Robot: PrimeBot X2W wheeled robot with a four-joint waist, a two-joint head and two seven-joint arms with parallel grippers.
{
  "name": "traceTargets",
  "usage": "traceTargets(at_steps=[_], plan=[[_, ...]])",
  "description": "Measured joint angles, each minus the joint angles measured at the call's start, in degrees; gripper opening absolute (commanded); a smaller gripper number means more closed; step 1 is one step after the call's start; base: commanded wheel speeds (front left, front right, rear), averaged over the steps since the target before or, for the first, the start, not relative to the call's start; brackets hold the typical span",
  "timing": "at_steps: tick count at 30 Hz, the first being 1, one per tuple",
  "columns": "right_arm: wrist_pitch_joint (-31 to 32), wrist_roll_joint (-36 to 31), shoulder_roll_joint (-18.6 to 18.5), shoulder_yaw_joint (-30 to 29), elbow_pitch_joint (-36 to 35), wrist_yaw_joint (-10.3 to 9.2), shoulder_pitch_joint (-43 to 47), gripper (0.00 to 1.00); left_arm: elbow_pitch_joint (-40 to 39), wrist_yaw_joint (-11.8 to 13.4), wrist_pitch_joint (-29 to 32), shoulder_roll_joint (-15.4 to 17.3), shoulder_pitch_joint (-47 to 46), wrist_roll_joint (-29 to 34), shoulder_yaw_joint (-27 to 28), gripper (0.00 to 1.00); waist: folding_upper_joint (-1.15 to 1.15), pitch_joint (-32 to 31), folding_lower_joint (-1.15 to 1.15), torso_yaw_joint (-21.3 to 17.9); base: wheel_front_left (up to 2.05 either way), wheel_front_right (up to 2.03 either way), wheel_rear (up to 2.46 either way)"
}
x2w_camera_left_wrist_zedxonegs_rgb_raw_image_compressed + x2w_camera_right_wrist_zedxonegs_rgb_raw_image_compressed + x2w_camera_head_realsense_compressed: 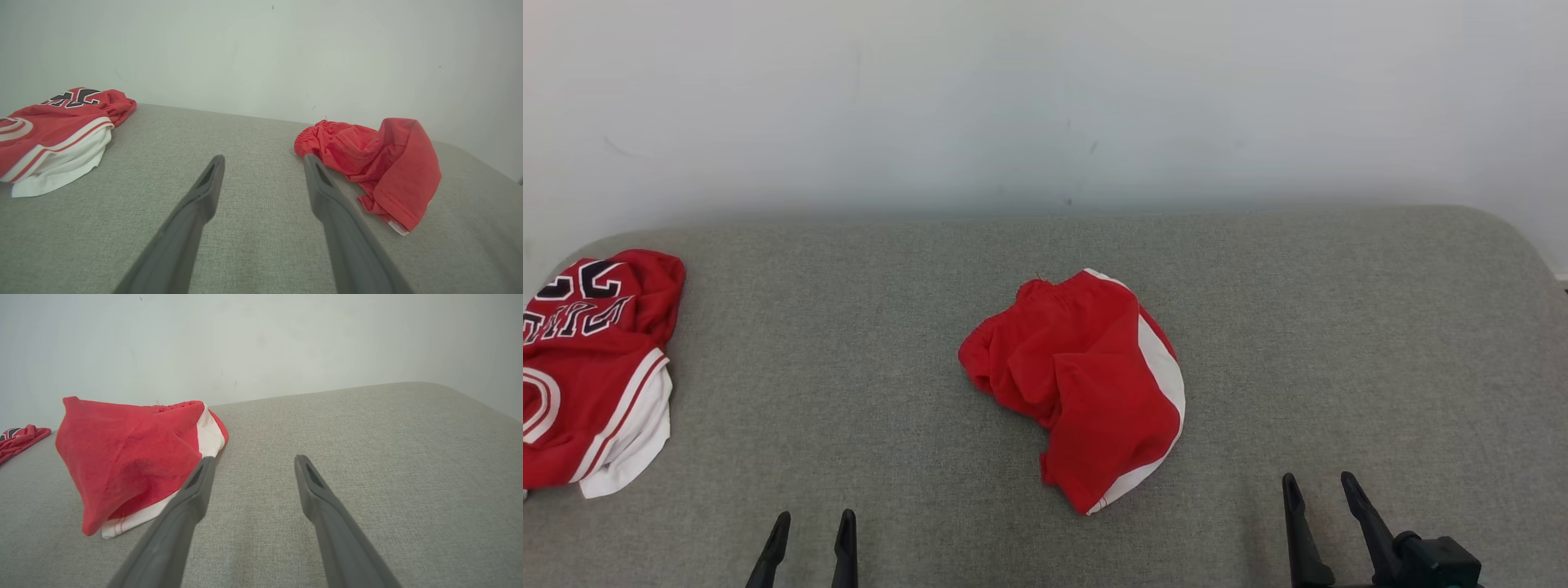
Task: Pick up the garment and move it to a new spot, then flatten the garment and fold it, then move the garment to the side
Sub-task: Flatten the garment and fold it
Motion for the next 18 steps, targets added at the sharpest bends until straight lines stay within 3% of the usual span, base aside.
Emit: traceTargets(at_steps=[18], plan=[[0.0,0.0,0.0,0.94,0.42,0.0,-0.87,1.0,1.52,0.0,0.0,0.85,-1.59,-0.94,-1.52,1.0,0.0,0.43,0.0,-1.2,0.0,0.0,0.0]])
